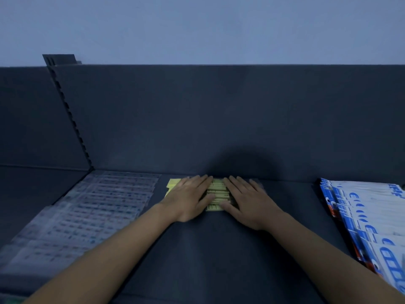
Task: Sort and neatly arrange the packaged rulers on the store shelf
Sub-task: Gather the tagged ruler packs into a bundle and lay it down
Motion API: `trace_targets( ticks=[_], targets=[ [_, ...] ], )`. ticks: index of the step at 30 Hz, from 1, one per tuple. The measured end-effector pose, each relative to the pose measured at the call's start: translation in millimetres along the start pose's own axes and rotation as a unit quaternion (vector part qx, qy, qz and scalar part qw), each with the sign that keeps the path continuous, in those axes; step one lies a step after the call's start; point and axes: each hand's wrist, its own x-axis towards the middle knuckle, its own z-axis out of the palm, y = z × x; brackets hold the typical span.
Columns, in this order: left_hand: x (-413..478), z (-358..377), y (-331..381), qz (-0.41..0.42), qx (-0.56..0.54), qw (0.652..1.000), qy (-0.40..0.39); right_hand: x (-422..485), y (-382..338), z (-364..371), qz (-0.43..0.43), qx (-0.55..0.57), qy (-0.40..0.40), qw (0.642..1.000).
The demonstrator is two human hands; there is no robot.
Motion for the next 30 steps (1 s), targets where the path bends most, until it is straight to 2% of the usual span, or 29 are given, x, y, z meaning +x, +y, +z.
trace_targets(
  ticks=[6,11,17,21,25,30],
  targets=[
    [2.3,-3.1,-5.8,0.008,-0.024,1.0,-0.012,3.3,-3.1,-2.7,0.012,0.019,-0.027,0.999],
    [-9.2,2.1,-10.6,0.036,0.006,0.998,0.054,-12.4,-11.2,4.8,0.022,0.017,0.005,1.0],
    [-11.9,4.1,-6.1,0.021,-0.018,0.999,-0.027,-14.6,-17.1,-1.2,0.04,0.038,-0.049,0.997],
    [-20.8,4.3,-2.9,0.031,-0.017,0.999,-0.039,-24.8,-21.3,-2.2,0.038,0.049,-0.054,0.997],
    [-28.8,6.1,-1.4,0.04,-0.01,0.998,-0.036,-34.3,-26.0,4.8,0.042,0.031,-0.019,0.998],
    [-12.1,-10.8,-1.5,0.008,-0.059,0.996,-0.067,-17.6,-19.9,-4.3,0.062,0.049,-0.045,0.996]
  ],
)
